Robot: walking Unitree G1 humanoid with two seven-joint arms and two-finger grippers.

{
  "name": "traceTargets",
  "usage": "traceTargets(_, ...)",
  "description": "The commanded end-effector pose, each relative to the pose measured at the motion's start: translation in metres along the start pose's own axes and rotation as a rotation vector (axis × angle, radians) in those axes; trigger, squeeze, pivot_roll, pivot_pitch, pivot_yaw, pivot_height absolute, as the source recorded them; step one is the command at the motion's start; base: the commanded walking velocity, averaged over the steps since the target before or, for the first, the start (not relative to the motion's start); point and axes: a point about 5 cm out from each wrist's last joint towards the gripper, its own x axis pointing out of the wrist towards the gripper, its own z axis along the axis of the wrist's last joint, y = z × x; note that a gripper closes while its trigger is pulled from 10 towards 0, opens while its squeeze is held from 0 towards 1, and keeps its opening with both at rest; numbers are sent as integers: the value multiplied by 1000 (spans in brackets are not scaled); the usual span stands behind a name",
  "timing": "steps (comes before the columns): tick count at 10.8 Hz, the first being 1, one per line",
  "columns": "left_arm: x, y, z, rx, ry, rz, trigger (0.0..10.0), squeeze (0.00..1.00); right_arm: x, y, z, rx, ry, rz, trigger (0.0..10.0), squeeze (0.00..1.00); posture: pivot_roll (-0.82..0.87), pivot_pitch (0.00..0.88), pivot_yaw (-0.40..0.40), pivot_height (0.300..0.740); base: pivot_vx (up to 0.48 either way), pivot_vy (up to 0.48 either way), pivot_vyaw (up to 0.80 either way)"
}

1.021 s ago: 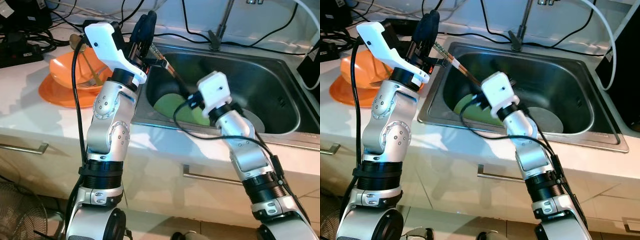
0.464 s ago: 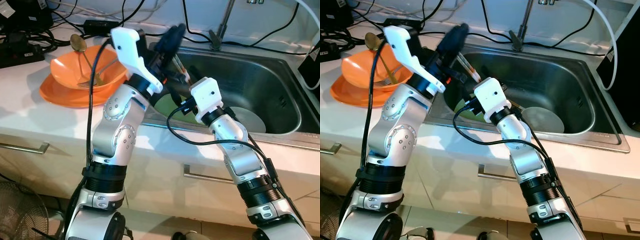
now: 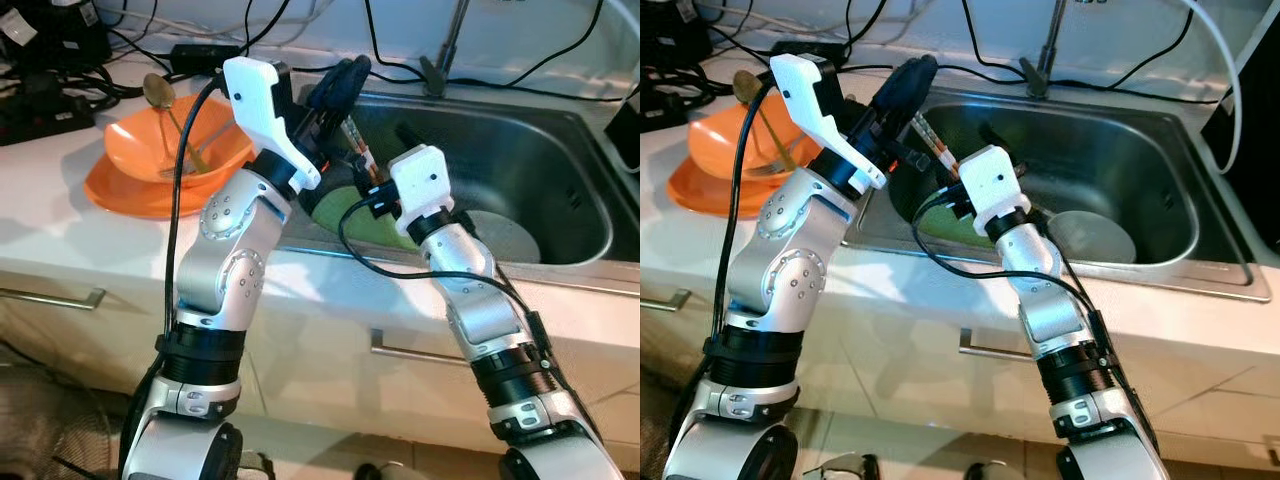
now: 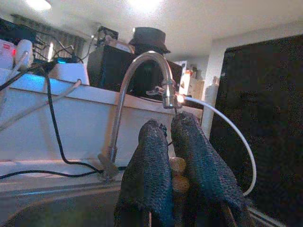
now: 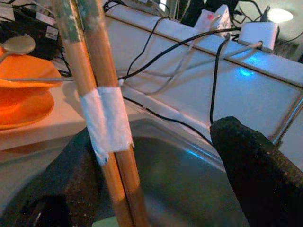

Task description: Kitchen organization

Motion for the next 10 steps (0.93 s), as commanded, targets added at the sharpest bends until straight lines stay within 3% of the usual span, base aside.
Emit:
traceTargets(1,0,-3,3,19,6,-25,10000,0,3,-1,2,-3,-7,-17,10000,0,24,77,17,740,0,0,0)
traceTargets(6,-1,-10,-5,-11,40,-68,10000,0,1,4,-1,-3,-5,1,10000,0,9,45,18,740,0,0,0)
traceTargets(7,0,-12,-6,-4,40,-75,10000,0,2,4,1,-1,-14,6,0,0,7,39,18,740,0,0,0)
traceTargets(10,2,-10,-4,19,27,-55,10000,0,3,1,2,-8,-20,3,0,0,9,45,16,740,0,0,0)
